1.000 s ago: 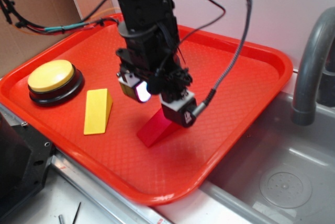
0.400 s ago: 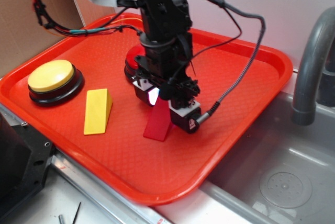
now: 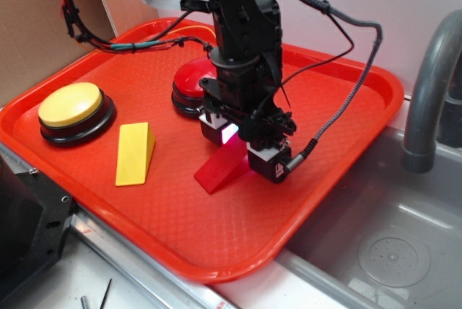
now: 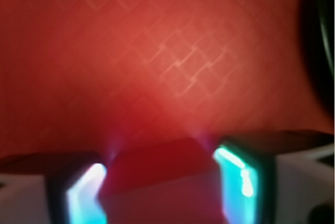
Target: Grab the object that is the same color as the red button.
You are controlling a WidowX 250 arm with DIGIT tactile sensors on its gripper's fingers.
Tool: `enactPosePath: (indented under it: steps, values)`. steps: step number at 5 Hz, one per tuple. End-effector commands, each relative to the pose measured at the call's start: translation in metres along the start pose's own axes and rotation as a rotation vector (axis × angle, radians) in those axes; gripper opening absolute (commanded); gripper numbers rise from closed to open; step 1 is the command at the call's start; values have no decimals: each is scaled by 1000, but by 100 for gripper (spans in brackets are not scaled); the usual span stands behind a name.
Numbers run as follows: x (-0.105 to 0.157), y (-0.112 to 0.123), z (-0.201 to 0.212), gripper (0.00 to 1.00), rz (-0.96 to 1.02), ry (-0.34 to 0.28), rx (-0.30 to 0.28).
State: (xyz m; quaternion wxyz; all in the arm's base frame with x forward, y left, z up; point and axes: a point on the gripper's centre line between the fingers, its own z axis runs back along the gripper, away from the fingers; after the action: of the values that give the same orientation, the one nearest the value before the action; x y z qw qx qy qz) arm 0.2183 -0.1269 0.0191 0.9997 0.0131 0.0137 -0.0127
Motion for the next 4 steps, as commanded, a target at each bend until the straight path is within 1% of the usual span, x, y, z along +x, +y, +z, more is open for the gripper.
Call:
enactPosePath:
  steps: [1,2,3,4]
  values:
    - [12,-4,17,0,66,23,14]
    - [11,-5,68,0,141,-16,-22]
    - [5,12,119,0,237,-97,-33]
    - [4,28,169,0,292,-165,-17]
